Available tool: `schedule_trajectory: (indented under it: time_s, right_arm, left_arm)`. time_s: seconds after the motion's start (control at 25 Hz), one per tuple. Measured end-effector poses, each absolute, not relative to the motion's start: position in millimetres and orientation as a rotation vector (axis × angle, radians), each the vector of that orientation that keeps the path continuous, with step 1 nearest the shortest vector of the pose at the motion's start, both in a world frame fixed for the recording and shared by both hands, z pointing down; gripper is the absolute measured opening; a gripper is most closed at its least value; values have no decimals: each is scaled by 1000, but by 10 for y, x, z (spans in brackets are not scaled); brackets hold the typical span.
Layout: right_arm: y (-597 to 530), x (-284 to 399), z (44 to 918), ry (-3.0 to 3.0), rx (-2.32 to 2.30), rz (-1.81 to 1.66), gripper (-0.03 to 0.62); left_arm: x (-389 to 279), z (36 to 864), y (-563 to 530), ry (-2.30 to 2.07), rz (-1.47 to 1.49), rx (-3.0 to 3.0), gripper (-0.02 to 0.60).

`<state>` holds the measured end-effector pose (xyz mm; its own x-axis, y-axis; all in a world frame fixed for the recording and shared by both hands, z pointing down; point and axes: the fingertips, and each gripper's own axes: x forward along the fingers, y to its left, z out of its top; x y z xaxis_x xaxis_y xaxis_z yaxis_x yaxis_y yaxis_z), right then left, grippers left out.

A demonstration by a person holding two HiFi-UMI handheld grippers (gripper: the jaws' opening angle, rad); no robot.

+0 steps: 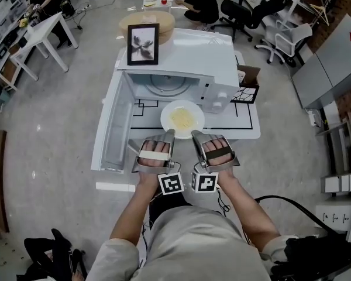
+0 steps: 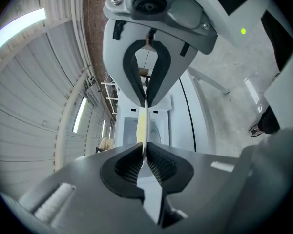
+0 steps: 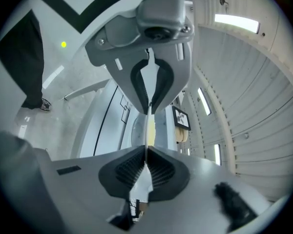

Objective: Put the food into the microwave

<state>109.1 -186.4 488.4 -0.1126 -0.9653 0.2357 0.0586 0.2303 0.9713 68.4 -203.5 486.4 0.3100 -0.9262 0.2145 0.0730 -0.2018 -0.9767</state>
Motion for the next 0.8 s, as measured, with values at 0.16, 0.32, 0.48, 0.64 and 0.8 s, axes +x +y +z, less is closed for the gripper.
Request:
schedule_trajectory:
  time_s: [0.16,0.32,0.48,0.64,0.8]
  right_arm:
    - [-2036,1091,4897,-1372,975,-1111,26]
    - [-2192,1116,4963,-1369,999,-1077,26]
    - [-2346,1102,5007,-1380,1021,-1053,26]
    - [-2487,1046,5026,-1394,1039,-1032,26]
    - [-2624,1001,5040,-1409,1052,-1013,26]
  left_arm:
    - [542,4840,-2185,893,-1139,-1461,35]
    - [342,4805,-2320,969,-1144,-1475,9]
    - [253,4962,-2363,1084,-1130,-1724,8]
    - [198,5150,-2368,1178,-1103,-1945,8]
    - [203,5281,-2409,1239,-1033,-2145,6]
